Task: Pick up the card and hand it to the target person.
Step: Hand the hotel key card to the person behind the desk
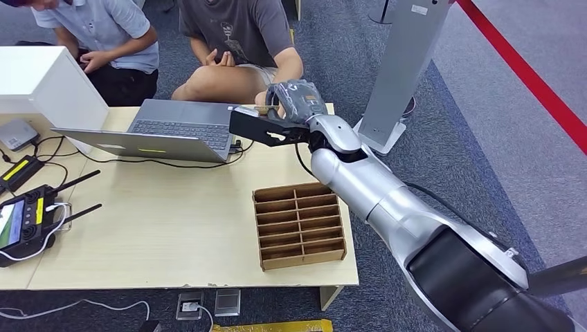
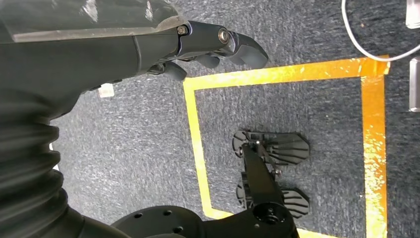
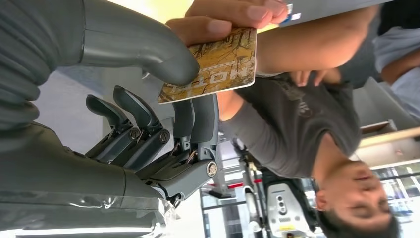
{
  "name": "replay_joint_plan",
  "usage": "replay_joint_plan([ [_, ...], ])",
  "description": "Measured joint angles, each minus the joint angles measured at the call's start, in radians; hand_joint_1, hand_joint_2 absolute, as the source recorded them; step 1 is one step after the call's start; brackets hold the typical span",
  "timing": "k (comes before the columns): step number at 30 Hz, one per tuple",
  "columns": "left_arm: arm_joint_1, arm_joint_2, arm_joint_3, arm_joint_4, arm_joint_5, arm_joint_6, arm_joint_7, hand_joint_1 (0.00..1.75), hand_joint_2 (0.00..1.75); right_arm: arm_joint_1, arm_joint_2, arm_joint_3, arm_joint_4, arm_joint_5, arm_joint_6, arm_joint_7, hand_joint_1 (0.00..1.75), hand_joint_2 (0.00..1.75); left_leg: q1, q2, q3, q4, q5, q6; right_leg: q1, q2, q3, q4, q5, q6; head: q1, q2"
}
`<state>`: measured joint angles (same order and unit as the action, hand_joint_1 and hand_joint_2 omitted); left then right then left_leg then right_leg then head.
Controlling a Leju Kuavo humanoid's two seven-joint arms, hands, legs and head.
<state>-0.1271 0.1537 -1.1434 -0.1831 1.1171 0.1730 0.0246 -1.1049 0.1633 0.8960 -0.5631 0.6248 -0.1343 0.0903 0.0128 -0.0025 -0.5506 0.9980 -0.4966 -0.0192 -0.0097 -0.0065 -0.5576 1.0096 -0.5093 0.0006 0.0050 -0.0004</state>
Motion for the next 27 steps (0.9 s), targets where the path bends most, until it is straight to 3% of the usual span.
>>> replay_joint_plan([
  [1, 0.001, 0.0, -0.001, 0.0, 0.001, 0.0, 0.002, 0.0, 1.75, -0.004, 0.002, 0.003, 0.015, 0.005, -0.002, 0.004, 1.69, 1.75, 0.0, 0.0, 0.0, 0.0, 0.0, 0.0, 0.0, 0.0, 0.0, 0.0, 0.0, 0.0, 0.0, 0.0],
  [5, 0.001, 0.0, -0.005, 0.0, 0.002, -0.002, 0.008, 0.0, 1.75, -0.019, 0.007, 0.016, 0.058, 0.026, -0.007, 0.009, 0.0, 1.75, 0.0, 0.0, 0.0, 0.0, 0.0, 0.0, 0.0, 0.0, 0.0, 0.0, 0.0, 0.0, 0.0, 0.0],
  [20, 0.001, 0.001, -0.013, 0.0, 0.01, -0.01, -0.011, 0.0, 1.75, -0.032, 0.027, 0.035, 0.126, 0.074, -0.067, -0.026, 0.0, 1.75, 0.0, 0.0, 0.001, 0.0, 0.0, 0.0, 0.0, 0.001, 0.0, 0.0, 0.0, 0.0, 0.0, 0.0],
  [24, 0.002, 0.001, -0.014, 0.0, 0.02, -0.003, -0.011, 0.0, 1.75, -0.03, 0.021, 0.006, 0.129, -0.019, -0.061, -0.06, 0.0, 1.75, 0.0, 0.0, 0.001, 0.0, 0.0, 0.0, 0.0, 0.001, 0.0, 0.0, 0.0, 0.0, 0.0, 0.0],
  [27, 0.003, 0.001, -0.014, 0.0, 0.033, 0.003, -0.001, 0.0, 1.75, -0.007, 0.001, -0.06, 0.11, -0.23, 0.012, -0.138, 0.0, 1.75, 0.0, 0.0, 0.001, 0.0, 0.0, 0.0, 0.0, 0.001, 0.0, 0.0, 0.0, 0.0, 0.0, 0.0],
])
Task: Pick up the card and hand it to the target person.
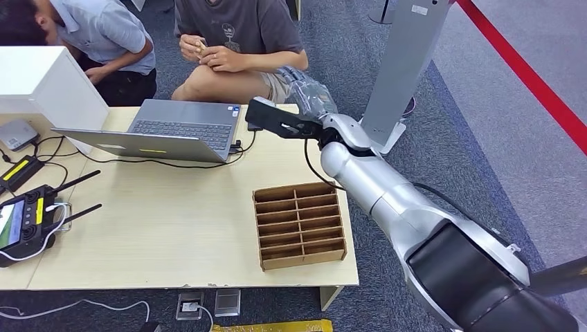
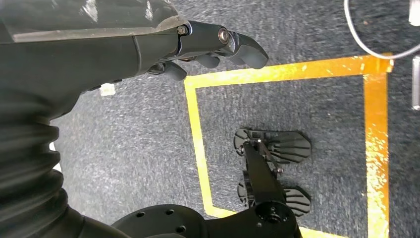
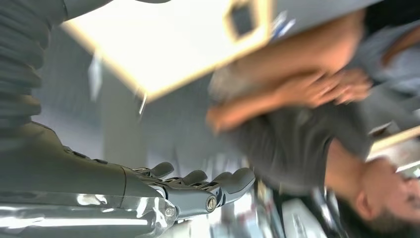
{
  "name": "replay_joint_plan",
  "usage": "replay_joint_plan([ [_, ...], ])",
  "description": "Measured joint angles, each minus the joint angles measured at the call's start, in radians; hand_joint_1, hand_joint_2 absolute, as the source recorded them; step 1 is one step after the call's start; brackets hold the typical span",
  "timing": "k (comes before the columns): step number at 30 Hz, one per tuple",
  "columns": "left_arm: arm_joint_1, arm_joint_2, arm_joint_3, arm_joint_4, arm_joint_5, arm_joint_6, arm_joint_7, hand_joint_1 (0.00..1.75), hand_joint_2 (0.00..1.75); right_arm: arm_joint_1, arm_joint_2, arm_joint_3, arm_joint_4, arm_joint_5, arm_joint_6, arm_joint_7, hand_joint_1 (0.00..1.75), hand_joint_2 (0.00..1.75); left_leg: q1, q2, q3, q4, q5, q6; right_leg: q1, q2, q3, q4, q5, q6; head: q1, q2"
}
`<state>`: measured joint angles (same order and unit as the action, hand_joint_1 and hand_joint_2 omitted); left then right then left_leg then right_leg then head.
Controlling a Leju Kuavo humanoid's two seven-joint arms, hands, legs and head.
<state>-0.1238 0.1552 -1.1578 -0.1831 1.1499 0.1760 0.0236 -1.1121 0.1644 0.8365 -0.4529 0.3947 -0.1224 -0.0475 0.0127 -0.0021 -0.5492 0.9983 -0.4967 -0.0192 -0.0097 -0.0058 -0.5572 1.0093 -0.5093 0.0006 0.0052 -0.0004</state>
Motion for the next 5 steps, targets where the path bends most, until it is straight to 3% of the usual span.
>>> replay_joint_plan([
  [3, 0.002, 0.001, 0.0, 0.0, 0.014, 0.005, 0.013, 0.0, 1.75, 0.061, -0.028, -0.096, -0.059, -0.303, 0.103, -0.11, 0.0, 1.75, 0.0, 0.0, 0.0, 0.0, 0.0, 0.0, 0.0, 0.0, 0.0, 0.0, 0.0, 0.0, 0.0, 0.0],
  [5, 0.003, 0.001, 0.0, 0.0, 0.019, 0.007, 0.017, 0.0, 1.75, 0.099, -0.049, -0.142, -0.107, -0.433, 0.118, -0.139, 0.0, 1.75, 0.0, 0.0, 0.0, 0.0, 0.0, 0.0, 0.0, 0.0, 0.0, -0.001, 0.0, 0.0, -0.001, 0.0],
])
